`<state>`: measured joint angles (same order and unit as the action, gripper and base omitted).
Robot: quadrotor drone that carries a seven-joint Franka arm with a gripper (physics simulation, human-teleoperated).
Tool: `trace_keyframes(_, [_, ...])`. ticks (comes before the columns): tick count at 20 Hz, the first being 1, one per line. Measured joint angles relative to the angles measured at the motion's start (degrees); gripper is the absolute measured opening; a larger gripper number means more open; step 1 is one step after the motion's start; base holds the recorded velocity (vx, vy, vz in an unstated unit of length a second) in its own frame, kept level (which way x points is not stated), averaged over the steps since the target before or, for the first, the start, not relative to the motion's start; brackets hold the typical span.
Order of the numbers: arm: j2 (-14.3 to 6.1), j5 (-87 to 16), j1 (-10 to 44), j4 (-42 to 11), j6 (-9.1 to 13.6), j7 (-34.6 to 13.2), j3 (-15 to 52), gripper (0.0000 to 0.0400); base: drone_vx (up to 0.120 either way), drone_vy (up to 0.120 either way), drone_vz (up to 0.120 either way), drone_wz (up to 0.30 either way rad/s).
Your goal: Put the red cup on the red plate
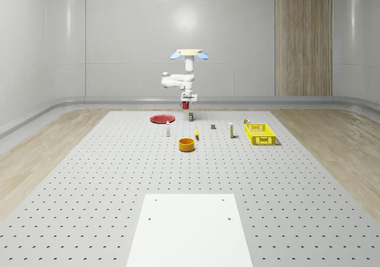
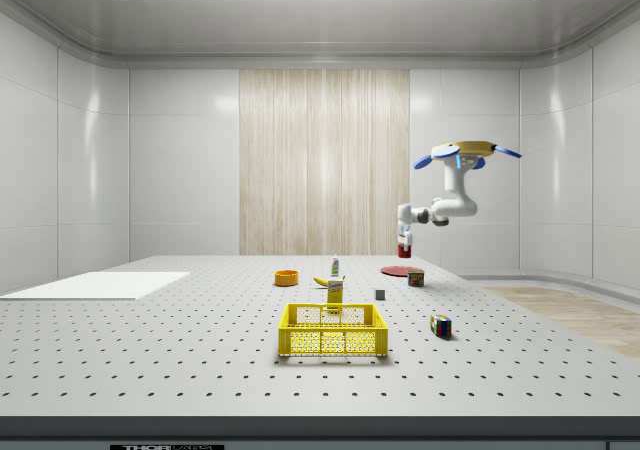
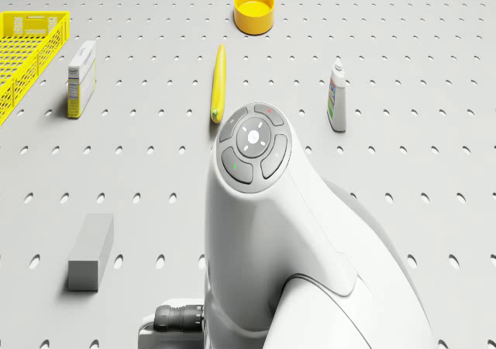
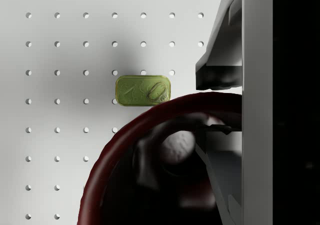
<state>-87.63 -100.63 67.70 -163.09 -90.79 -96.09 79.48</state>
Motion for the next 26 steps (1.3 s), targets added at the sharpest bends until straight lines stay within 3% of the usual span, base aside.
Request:
trace_keyframes(4, [-0.3, 0.1, 0.1, 0.0, -0.3, 0.0, 0.0, 0.0100, 0.000, -0.120, 0.000, 0.000])
trace_keyframes(17, [-1.0, 0.4, 0.2, 0.0, -1.0, -0.2, 0.1, 0.0100, 0.000, -0.120, -0.071, 0.000])
trace_keyframes(26, [-1.5, 0.6, 0.3, 0.1, -1.4, -0.2, 0.2, 0.0100, 0.000, -0.120, 0.000, 0.000])
